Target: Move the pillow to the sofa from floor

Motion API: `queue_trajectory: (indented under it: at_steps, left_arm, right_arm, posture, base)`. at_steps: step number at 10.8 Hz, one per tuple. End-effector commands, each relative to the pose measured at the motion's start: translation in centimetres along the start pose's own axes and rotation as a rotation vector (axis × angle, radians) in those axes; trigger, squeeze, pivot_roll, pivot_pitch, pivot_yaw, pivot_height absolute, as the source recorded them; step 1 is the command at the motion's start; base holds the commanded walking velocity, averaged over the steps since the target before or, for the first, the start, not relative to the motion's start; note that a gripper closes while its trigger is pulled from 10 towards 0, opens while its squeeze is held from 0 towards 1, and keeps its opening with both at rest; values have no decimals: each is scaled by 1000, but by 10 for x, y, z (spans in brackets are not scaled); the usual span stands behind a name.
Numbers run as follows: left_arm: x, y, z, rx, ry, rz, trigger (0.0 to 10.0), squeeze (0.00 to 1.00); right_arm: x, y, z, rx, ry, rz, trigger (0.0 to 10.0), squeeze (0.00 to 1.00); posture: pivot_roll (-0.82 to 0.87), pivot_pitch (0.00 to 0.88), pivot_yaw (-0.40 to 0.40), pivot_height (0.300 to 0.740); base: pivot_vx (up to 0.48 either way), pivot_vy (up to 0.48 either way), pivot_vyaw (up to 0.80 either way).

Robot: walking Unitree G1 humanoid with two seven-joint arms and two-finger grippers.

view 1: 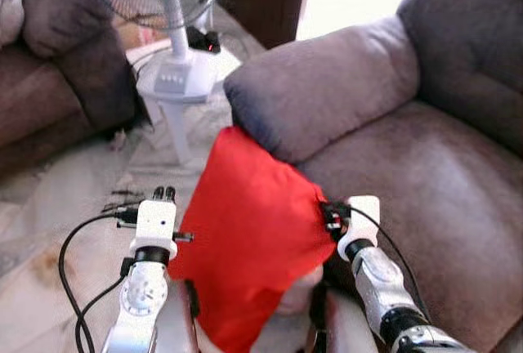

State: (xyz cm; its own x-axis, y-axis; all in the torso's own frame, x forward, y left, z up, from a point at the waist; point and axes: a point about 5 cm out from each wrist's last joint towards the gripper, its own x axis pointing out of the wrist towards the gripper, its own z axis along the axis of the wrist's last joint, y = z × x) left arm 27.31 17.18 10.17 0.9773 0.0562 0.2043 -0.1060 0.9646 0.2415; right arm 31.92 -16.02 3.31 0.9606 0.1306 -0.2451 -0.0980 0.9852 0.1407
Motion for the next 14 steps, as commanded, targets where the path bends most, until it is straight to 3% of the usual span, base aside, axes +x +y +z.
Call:
queue_trajectory:
  at_steps: [1, 6, 8, 12, 13, 14]
  left_arm:
    - [-2, 2, -1, -1, 6, 3, 10000, 0]
    - [-2, 0, -2, -18, 15, 1, 10000, 0]
    - [-2, 0, -4, -26, 24, -2, 10000, 0]
    - [2, -3, -3, -36, 19, -9, 10000, 0]
    - [2, -4, -3, -43, 20, -5, 10000, 0]
    - [2, -6, -5, -50, 25, -3, 10000, 0]
  right_arm:
    - [0, -6, 0, 50, 8, -39, 10000, 1000]
    - [-7, -34, -6, 241, 49, -187, 10000, 1000]
    - [-12, -43, -12, 251, 96, -241, 10000, 1000]
    - [-7, -37, 3, 267, -2, -151, 10000, 1000]
    - [-5, -37, 8, 238, -8, -149, 10000, 0]
    - [-3, -39, 13, 235, -14, -152, 10000, 0]
  posture:
    - [154, 164, -59, 537]
    - [145, 160, -64, 537]
    - [140, 157, -62, 537]
    - [136, 136, -65, 537]
    - [137, 131, -73, 537]
    - [137, 124, -85, 537]
  base:
    - [0, 0, 0]
    - [0, 0, 0]
    - [0, 0, 0]
    - [0, 0, 0]
    - [0, 0, 0]
    - [0, 0, 0]
